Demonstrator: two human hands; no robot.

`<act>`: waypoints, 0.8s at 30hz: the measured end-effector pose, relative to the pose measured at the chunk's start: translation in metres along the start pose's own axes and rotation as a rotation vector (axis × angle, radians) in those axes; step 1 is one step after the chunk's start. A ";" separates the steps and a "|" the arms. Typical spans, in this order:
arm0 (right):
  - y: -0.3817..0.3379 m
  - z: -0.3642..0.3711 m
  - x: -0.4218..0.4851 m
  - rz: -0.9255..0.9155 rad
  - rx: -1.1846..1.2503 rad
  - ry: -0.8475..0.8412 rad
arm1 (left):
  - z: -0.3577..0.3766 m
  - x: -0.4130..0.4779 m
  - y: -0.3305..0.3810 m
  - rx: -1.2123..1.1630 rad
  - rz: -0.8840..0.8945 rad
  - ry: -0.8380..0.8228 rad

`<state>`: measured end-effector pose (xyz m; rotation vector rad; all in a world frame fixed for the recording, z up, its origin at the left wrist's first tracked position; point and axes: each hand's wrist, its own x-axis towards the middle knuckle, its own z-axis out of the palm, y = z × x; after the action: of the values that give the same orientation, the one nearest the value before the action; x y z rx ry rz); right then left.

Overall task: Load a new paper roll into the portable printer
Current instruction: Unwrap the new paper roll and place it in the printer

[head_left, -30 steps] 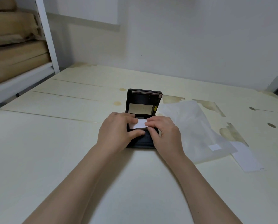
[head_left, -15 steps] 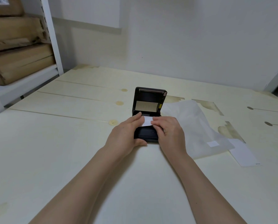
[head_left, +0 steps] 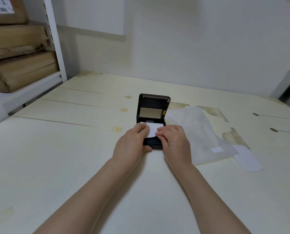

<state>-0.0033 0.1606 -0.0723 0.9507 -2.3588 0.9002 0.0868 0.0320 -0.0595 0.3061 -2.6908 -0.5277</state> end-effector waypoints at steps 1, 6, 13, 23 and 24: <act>0.001 0.000 -0.001 -0.007 0.003 -0.014 | 0.001 -0.001 -0.001 0.015 0.001 0.003; -0.001 -0.005 -0.006 0.038 0.046 -0.130 | 0.006 0.001 -0.009 0.086 0.036 -0.025; -0.002 -0.011 -0.013 0.056 0.036 -0.174 | 0.004 0.000 -0.015 0.112 0.117 0.023; -0.003 -0.014 -0.024 0.075 0.006 -0.176 | 0.001 -0.007 -0.014 0.207 0.136 0.003; -0.004 -0.015 -0.025 0.059 0.009 -0.170 | 0.000 -0.007 -0.014 0.214 0.129 -0.002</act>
<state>0.0186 0.1799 -0.0755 1.0019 -2.5392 0.8845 0.0949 0.0218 -0.0675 0.1874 -2.7495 -0.2030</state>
